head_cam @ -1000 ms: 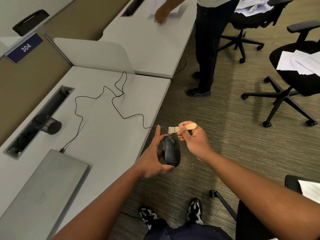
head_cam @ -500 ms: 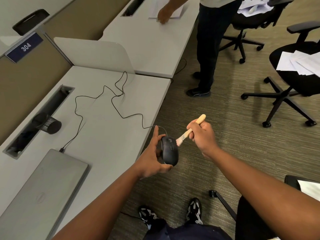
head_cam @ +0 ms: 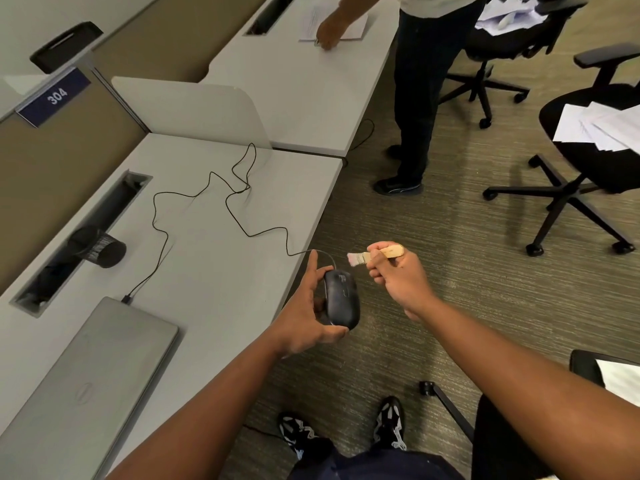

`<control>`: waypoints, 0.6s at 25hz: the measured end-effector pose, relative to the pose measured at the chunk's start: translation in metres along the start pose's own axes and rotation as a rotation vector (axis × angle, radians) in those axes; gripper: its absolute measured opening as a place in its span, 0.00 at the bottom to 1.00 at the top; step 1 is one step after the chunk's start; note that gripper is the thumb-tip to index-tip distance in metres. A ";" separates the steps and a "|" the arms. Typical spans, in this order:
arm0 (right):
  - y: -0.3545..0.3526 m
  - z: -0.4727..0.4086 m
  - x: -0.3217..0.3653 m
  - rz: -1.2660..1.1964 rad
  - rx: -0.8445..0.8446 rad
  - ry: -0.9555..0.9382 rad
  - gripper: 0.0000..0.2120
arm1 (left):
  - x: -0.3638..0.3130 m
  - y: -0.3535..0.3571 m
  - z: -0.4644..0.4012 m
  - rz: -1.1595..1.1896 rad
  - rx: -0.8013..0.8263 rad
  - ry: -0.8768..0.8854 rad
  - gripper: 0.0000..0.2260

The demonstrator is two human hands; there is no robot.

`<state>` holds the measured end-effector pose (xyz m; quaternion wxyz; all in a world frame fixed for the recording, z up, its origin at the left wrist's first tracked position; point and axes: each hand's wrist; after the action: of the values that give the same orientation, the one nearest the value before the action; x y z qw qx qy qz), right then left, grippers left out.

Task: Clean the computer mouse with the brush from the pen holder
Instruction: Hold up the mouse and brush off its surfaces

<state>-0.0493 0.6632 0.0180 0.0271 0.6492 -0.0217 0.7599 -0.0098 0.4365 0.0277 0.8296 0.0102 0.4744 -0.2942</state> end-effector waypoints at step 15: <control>-0.010 0.000 0.015 0.211 0.027 -0.191 0.11 | 0.003 -0.001 -0.003 -0.001 0.002 -0.042 0.66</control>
<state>-0.0510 0.6732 0.0332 -0.0641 0.7131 -0.0820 0.6933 -0.0116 0.4351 0.0239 0.8391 0.0047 0.4566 -0.2955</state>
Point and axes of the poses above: each hand's wrist, its own z-axis away from the middle knuckle, its own y-axis out of the palm, x = y × z, and after that the axes turned 12 degrees about -y, right-handed
